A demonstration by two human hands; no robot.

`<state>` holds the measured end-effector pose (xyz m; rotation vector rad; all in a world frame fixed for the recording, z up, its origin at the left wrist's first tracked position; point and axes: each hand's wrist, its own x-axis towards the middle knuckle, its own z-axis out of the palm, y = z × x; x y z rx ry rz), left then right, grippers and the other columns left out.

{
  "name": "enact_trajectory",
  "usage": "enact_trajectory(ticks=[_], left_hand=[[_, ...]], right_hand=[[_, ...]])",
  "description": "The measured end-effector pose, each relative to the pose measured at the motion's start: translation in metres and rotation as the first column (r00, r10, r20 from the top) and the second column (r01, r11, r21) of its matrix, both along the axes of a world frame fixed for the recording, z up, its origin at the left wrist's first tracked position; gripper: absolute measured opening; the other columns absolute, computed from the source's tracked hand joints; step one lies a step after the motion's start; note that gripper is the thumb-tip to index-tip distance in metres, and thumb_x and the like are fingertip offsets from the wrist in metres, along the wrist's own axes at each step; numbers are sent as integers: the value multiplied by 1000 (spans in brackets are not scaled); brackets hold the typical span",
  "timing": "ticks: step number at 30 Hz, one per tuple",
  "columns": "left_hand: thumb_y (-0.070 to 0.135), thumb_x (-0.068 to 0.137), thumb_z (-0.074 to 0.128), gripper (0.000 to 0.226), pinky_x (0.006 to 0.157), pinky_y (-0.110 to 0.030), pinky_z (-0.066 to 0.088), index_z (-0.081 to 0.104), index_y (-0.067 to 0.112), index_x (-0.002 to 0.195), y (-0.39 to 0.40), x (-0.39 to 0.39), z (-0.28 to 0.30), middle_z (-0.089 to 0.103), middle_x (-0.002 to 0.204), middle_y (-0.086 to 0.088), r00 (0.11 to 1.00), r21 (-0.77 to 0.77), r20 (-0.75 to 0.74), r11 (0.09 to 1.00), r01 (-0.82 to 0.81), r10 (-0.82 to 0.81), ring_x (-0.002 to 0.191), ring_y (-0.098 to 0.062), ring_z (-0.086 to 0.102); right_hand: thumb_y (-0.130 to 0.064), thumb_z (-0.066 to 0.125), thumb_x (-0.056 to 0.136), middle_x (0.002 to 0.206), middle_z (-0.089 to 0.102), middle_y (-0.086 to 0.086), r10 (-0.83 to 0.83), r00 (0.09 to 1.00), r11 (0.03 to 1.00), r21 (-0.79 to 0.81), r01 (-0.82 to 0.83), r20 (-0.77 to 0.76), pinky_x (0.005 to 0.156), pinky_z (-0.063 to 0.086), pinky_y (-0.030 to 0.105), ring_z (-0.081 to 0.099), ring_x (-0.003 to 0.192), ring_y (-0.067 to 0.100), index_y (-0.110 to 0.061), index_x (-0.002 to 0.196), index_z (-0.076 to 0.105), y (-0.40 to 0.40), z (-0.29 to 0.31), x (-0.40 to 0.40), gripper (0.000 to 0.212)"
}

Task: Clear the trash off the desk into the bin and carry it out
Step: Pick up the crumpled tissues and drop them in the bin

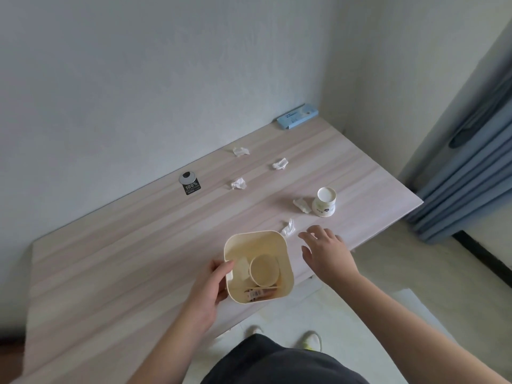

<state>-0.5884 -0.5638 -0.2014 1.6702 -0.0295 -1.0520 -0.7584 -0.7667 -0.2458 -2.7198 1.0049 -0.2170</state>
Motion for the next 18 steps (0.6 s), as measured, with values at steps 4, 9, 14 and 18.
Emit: enact_trajectory(ticks=[4, 9, 14, 18], left_hand=[[26, 82, 68, 23, 64, -33, 39, 48, 16, 77, 5, 10, -6, 57, 72, -4, 998, -16, -28, 998, -56, 56, 71, -23, 54], [24, 82, 67, 22, 67, -35, 38, 48, 14, 81, 7, 28, -13, 59, 72, -4, 994, -39, -62, 995, -90, 88, 75, -24, 53], [32, 72, 72, 29, 66, -35, 39, 49, 15, 78, 0, 48, -8, 53, 71, -7, 996, -74, -59, 995, -64, 59, 73, -24, 51], [25, 82, 69, 22, 66, -36, 38, 50, 15, 77, -3, 66, -11, 51, 72, -9, 995, -87, -68, 993, -74, 68, 73, -25, 49]], right_hand=[[-18, 72, 74, 99, 66, 6, 10, 999, 999, 40, -8, -41, 63, 51, 39, 63, 79, 31, -17, 106, 67, -10, -8, 13, 32], [-18, 72, 75, 100, 66, 7, 28, 992, 998, 63, -20, -120, 64, 51, 40, 64, 82, 33, -16, 108, 67, -18, -12, 33, 34], [-19, 75, 70, 100, 67, 6, 49, 979, 996, 88, -32, -199, 65, 51, 40, 64, 84, 31, -18, 109, 68, -21, -18, 53, 39], [-19, 86, 48, 88, 68, 4, 68, 960, 996, -33, -80, -273, 60, 53, 36, 65, 74, 27, -18, 92, 73, -22, -30, 65, 47]])
